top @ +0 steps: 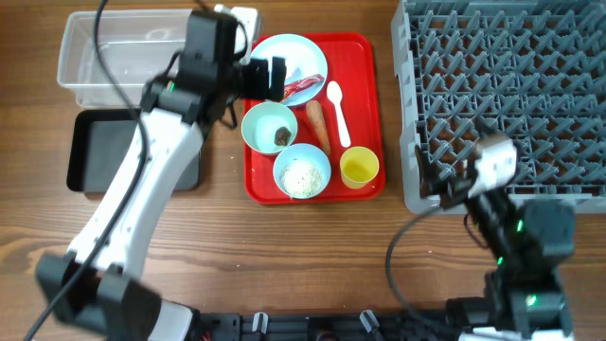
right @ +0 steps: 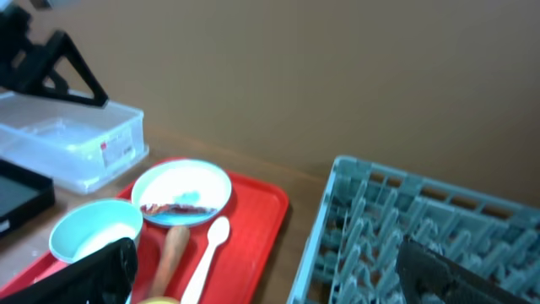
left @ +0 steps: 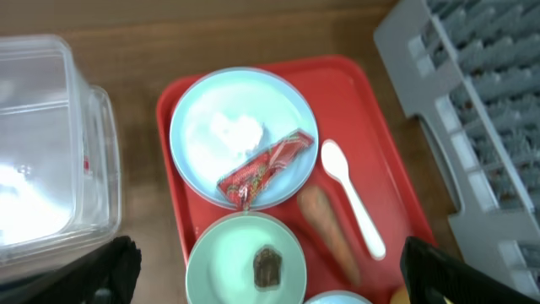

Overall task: Sort waste into correct bins and load items into the dishwasher rack
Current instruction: 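Reach left gripper to the blue plate and grasp the white tissue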

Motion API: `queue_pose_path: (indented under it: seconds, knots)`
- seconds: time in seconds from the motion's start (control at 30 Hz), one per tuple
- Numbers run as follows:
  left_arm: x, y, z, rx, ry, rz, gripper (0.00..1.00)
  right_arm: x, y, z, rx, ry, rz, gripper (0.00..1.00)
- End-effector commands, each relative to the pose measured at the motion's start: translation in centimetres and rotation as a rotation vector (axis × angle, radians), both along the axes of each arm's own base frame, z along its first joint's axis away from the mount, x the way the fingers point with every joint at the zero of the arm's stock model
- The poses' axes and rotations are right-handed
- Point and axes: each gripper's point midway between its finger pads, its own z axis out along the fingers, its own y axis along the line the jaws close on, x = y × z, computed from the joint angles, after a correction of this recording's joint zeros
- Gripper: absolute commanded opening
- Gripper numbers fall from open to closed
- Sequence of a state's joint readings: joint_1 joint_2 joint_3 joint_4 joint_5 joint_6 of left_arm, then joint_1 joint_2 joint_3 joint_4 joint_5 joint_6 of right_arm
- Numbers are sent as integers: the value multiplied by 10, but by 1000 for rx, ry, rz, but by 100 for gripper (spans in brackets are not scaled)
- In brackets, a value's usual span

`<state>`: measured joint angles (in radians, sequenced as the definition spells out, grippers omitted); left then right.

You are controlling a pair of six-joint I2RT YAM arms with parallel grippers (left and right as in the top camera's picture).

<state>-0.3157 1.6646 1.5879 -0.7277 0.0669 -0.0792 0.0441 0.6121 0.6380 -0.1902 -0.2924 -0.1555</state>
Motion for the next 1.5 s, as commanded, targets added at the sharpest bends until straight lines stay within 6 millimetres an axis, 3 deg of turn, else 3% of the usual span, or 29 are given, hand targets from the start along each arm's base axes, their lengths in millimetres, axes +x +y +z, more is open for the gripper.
queue_pose_path:
  seconds: [0.0,0.07,0.2,0.27,0.43,0.53,0.6,0.67,0.73,0.87,0.97,1.03,1.13,1.27,1.33,1.4,1.47]
  knots:
    - [34,-6,11,44,9,7,100,20,4,40,0,60,22,100]
    - [47,-11,2,56,45,6,100,34,8,49,2,142,44,100]
    - [70,-10,-43,72,127,59,100,51,28,50,35,253,156,100]
    - [81,-17,-65,53,146,41,100,57,35,42,53,282,201,100]
    - [100,-40,-85,-17,125,6,100,62,42,7,77,420,234,100]
    - [118,-43,-100,-19,88,13,100,60,44,-6,88,479,249,100]
    - [126,-47,-127,-24,107,25,100,59,43,-10,84,496,243,100]
    - [129,-47,-153,-13,135,30,93,59,42,-10,82,496,238,100]
    - [130,-44,-166,7,152,43,87,59,42,-10,82,497,238,100]
    - [132,-36,-193,55,178,77,86,59,42,-11,82,498,238,100]
    - [130,-36,-210,64,202,76,76,58,42,-11,82,499,237,100]
    - [129,-37,-215,68,211,74,66,59,42,-11,82,499,237,99]
    - [128,-38,-216,67,211,72,31,60,40,-12,76,500,224,99]
    - [125,-41,-217,72,222,65,6,60,40,-12,76,500,223,99]
    - [124,-43,-215,57,227,84,4,60,40,-12,76,500,223,99]
    - [127,-44,-200,29,203,104,4,60,40,-12,76,500,224,99]
    - [132,-41,-166,-9,154,130,4,60,40,-12,76,500,223,99]
